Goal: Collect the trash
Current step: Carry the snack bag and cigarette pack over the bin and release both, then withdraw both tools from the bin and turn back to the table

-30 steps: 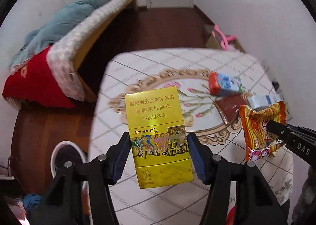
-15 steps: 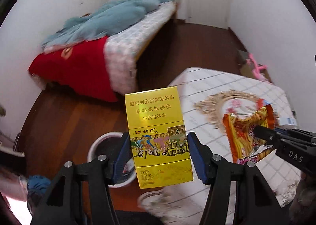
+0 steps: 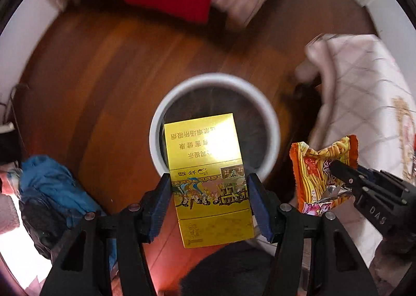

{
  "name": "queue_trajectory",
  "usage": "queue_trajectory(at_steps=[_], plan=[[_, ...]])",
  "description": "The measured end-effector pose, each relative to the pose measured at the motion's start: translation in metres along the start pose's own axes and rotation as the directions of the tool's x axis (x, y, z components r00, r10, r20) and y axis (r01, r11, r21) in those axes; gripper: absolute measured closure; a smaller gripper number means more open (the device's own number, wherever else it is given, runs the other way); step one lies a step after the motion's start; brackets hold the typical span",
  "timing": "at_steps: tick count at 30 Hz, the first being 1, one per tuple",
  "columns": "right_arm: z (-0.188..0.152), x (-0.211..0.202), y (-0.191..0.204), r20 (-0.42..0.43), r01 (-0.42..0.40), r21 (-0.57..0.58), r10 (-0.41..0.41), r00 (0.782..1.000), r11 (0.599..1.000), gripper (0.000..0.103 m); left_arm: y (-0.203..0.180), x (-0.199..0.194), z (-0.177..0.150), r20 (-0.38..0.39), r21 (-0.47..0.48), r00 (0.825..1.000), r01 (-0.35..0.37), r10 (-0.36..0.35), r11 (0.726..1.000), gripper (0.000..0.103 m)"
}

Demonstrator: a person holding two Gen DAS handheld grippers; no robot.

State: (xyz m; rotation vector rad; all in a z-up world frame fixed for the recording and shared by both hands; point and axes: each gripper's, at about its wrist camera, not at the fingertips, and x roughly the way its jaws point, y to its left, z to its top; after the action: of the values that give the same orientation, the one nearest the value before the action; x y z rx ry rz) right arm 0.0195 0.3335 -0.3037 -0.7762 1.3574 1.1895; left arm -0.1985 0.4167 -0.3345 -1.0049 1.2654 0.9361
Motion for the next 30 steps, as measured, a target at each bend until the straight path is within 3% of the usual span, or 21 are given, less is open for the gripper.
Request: queue_trajectory(at_steps=[6, 11, 13, 14, 15, 17, 19, 21, 23, 25, 30], plan=[[0.015, 0.093, 0.022, -0.159, 0.042, 0.031, -0.036, 0.987, 0.999, 0.084, 0.025, 0.063, 0.024, -0.154, -0.079, 0.984, 0.074, -0.085, 0.994, 0.047], [0.023, 0.139, 0.033, -0.236, 0.062, 0.046, -0.049, 0.971, 0.997, 0.084, 0.037, 0.082, 0.024, -0.215, -0.127, 0.968, 0.105, -0.131, 0.986, 0.047], [0.027, 0.152, 0.032, -0.254, 0.063, 0.047, -0.049, 0.966, 0.997, 0.084, 0.04, 0.085, 0.026, -0.218, -0.143, 0.965, 0.114, -0.144, 0.983, 0.03], [0.03, 0.157, 0.034, -0.263, 0.049, 0.043, -0.036, 0.964, 0.998, 0.082, 0.041, 0.085, 0.026, -0.217, -0.152, 0.965, 0.117, -0.148, 0.981, 0.012], [0.031, 0.159, 0.034, -0.268, 0.041, 0.039, -0.029, 0.963, 0.998, 0.078, 0.042, 0.083, 0.026, -0.209, -0.162, 0.965, 0.125, -0.158, 0.979, 0.007], [0.033, 0.161, 0.036, -0.276, 0.039, 0.03, -0.029, 0.961, 0.999, 0.04, 0.046, 0.082, 0.026, -0.207, -0.166, 0.968, 0.11, -0.144, 0.98, 0.007], [0.036, 0.16, 0.037, -0.269, 0.037, 0.025, -0.029, 0.963, 0.999, 0.027, 0.051, 0.078, 0.028, -0.195, -0.166, 0.973, 0.094, -0.126, 0.982, 0.007], [0.036, 0.157, 0.038, -0.27, 0.027, 0.02, -0.021, 0.963, 0.999, 0.025, 0.055, 0.073, 0.025, -0.18, -0.173, 0.978, 0.074, -0.105, 0.982, 0.007], [0.033, 0.151, 0.037, -0.271, 0.015, 0.015, -0.011, 0.962, 1.0, 0.008, 0.056, 0.066, 0.02, -0.149, -0.174, 0.986, 0.049, -0.075, 0.984, 0.007], [0.031, 0.145, 0.035, -0.271, 0.01, 0.004, -0.009, 0.963, 1.0, 0.0, 0.055, 0.058, 0.015, -0.109, -0.165, 0.994, 0.002, -0.02, 0.986, 0.007], [0.016, 0.128, 0.043, -0.258, 0.037, -0.089, -0.059, 0.964, 0.995, 0.0, 0.053, 0.042, -0.005, -0.043, -0.177, 0.998, -0.057, 0.05, 0.983, 0.007]])
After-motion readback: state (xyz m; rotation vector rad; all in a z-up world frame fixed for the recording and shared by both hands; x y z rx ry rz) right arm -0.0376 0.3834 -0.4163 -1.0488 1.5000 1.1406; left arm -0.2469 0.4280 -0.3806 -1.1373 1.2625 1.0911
